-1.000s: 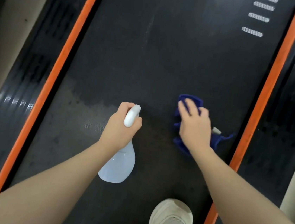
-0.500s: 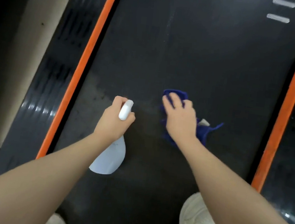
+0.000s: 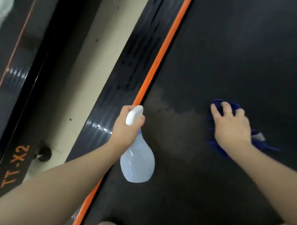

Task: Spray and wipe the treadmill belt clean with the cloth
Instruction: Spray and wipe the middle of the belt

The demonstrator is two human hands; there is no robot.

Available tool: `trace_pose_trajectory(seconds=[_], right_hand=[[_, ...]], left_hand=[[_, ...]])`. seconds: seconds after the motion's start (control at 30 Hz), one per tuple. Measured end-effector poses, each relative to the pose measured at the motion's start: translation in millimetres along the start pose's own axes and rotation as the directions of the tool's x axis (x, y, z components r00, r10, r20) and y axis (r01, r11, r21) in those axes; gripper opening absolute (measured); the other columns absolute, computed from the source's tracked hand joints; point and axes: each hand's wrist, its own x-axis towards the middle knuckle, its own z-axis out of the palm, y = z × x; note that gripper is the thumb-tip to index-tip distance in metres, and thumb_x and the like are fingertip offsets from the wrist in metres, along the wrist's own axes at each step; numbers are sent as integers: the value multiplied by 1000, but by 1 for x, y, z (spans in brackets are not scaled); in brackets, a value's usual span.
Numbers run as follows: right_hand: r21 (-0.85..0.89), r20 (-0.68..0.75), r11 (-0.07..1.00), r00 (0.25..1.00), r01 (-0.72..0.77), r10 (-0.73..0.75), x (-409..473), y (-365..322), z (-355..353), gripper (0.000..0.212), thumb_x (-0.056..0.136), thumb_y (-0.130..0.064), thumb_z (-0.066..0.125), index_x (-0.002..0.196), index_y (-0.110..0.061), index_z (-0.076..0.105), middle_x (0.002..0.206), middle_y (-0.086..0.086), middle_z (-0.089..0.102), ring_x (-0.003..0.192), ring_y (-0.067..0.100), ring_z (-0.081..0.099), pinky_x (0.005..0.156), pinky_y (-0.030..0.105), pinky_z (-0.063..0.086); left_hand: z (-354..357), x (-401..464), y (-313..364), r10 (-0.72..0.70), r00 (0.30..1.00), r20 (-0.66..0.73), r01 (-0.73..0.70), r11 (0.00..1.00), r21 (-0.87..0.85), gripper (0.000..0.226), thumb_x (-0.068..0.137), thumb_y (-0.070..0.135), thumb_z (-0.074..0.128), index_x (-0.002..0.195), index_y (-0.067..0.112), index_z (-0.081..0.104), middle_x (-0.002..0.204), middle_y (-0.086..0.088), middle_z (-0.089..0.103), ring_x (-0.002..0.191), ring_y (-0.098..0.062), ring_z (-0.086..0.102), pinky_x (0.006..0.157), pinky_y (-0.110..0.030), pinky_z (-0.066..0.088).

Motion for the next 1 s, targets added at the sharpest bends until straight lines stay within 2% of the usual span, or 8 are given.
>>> trace_pose_trajectory(seconds=[0.07, 0.2, 0.3, 0.47, 0.67, 0.73, 0.87, 1.0], right_hand=[[61, 131, 995, 988, 73, -80, 1, 7, -16, 55, 96, -21, 41, 147, -27, 22, 149, 3, 19, 117, 31, 34, 91, 38, 40], [356, 44, 923, 983, 149, -176, -20, -29, -34, 46, 98, -25, 38, 144, -29, 33, 146, -5, 29, 112, 27, 36, 96, 38, 40], [445, -7, 868, 970, 221, -244, -28, -70, -39, 46, 98, -25, 38, 144, -29, 33, 145, -8, 29, 114, 24, 36, 99, 36, 38], [449, 18, 870, 971, 206, -240, -23, -118, -37, 46, 98, -23, 39, 143, -28, 34, 145, -8, 28, 119, 22, 33, 98, 41, 41], [548, -109, 833, 994, 78, -22, -20, -141, -37, 44, 96, -16, 44, 140, -24, 42, 141, -5, 36, 115, 23, 36, 92, 30, 36], [521, -140, 842, 987, 141, -78, -19, -149, -38, 44, 96, -15, 45, 139, -23, 44, 141, -5, 37, 114, 22, 36, 94, 34, 40], [476, -247, 829, 949, 294, -194, -9, -181, -37, 44, 93, -10, 50, 136, -19, 47, 140, 2, 39, 113, 26, 37, 83, 53, 48], [234, -455, 813, 799, 533, -393, 13, -236, -30, 48, 77, 0, 65, 124, -12, 60, 127, 14, 55, 95, 36, 53, 77, 44, 51]], left_hand=[[-16, 2, -4, 50, 995, -82, -54, 998, -45, 13, 89, 17, 55, 96, 6, 53, 86, -16, 55, 82, -28, 60, 65, -17, 40], [-36, -6, -5, -31, 970, -239, -17, 981, -194, 14, 90, 17, 56, 81, 26, 52, 80, 0, 55, 67, -7, 53, 62, -17, 46], [-51, -4, -15, -170, 960, -222, 108, 958, -266, 21, 83, 23, 52, 65, 13, 44, 73, -9, 45, 69, -19, 43, 64, -31, 38], [-60, 6, -18, -122, 983, -136, 80, 957, -278, 25, 75, 23, 49, 63, 1, 45, 66, -7, 43, 66, -18, 39, 64, -33, 33], [-83, 12, -45, -208, 973, -105, 165, 933, -321, 3, 85, 25, 57, 87, 24, 54, 74, 5, 56, 70, -16, 52, 66, -30, 42], [-97, 5, -63, -234, 962, -141, 176, 925, -338, 22, 87, 24, 57, 108, 30, 53, 91, 8, 57, 84, -10, 56, 66, -29, 44], [-112, 11, -83, -264, 950, -167, 187, 910, -370, 26, 86, 24, 58, 109, 13, 56, 76, 0, 59, 70, -13, 60, 62, -26, 44], [-125, 22, -78, -215, 959, -186, 141, 927, -347, 35, 78, 31, 59, 111, 26, 53, 96, 2, 64, 87, -6, 63, 65, -22, 46]])
